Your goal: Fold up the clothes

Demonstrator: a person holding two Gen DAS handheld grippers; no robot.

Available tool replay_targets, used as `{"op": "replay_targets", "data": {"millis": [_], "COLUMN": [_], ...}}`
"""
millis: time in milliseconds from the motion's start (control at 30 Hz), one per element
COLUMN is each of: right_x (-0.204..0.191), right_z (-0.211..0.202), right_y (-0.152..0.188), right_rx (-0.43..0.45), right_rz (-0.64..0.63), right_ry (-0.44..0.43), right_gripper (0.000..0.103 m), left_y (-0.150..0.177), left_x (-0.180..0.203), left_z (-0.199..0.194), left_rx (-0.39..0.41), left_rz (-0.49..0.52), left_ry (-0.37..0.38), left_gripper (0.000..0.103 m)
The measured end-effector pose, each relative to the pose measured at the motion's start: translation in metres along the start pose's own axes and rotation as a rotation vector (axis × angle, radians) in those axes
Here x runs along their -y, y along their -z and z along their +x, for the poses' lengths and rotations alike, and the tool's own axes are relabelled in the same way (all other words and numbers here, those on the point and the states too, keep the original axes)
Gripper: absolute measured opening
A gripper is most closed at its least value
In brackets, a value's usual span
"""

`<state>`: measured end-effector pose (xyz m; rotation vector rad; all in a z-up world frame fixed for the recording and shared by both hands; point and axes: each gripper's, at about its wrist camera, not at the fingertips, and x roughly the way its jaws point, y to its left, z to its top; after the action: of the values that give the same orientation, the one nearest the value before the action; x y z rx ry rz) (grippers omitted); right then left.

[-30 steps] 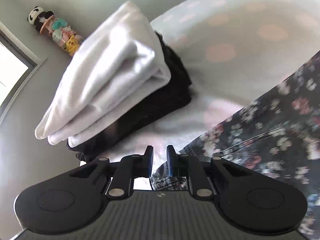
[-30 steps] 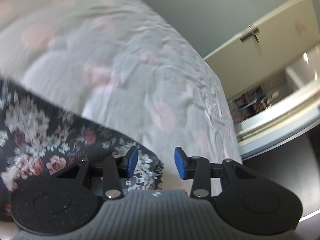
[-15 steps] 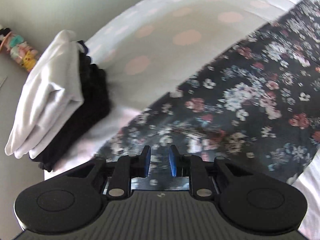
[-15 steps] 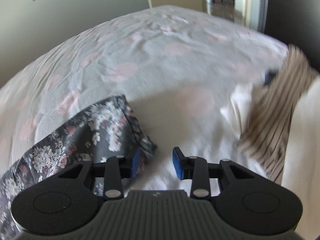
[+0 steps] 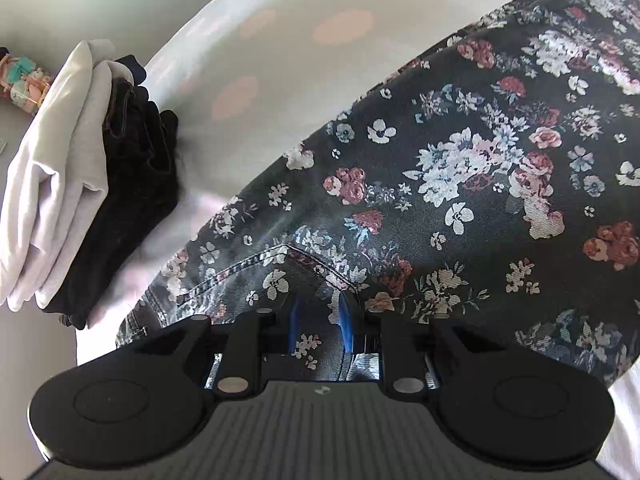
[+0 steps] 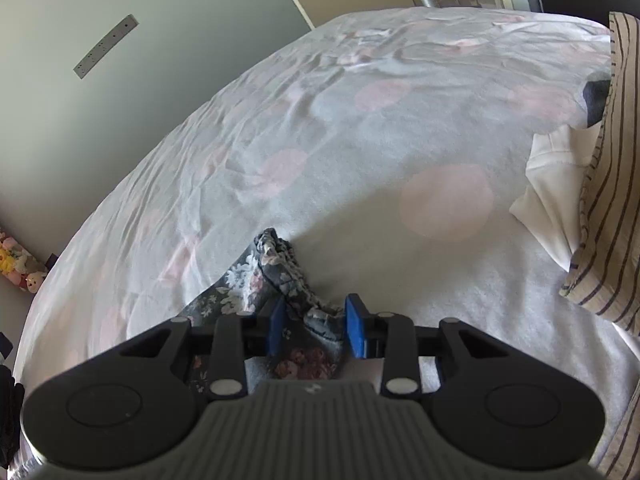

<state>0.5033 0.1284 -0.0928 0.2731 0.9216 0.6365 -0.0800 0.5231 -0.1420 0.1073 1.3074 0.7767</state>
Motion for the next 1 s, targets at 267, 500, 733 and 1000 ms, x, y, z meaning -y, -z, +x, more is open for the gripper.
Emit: {"op": "replay_targets", "data": {"millis": [267, 500, 733, 1000], "right_x": [-0.025, -0.022, 0.004, 0.019], "right_z": [-0.023, -0.013, 0.002, 0.008], "right_y": [-0.003, -0.008, 0.012, 0.028], "right_rx": [0.141, 0.097, 0.051, 0.036], "right_rz": [-0.124, -0.094, -0.064, 0.026], "right_ry": [-0.074, -0.038, -0.011, -0.024], "right_gripper": [0.011, 0.01, 0.042, 0.054], "left_y": [-0.001, 0.0, 0.0, -0.001], "left_x": [0.006, 0.01, 0.011, 0.014], "left_z": [0.004, 0.005, 0.006, 0.009], "left_rx": [-0.009, -0.002, -0.003, -0.003], "left_rz": [0.027, 0.031, 0.034, 0.036], "left_ry": [-0.026, -0.045, -0.048, -0.058], "left_gripper": [0.024, 0.024, 0.024, 0.024]}}
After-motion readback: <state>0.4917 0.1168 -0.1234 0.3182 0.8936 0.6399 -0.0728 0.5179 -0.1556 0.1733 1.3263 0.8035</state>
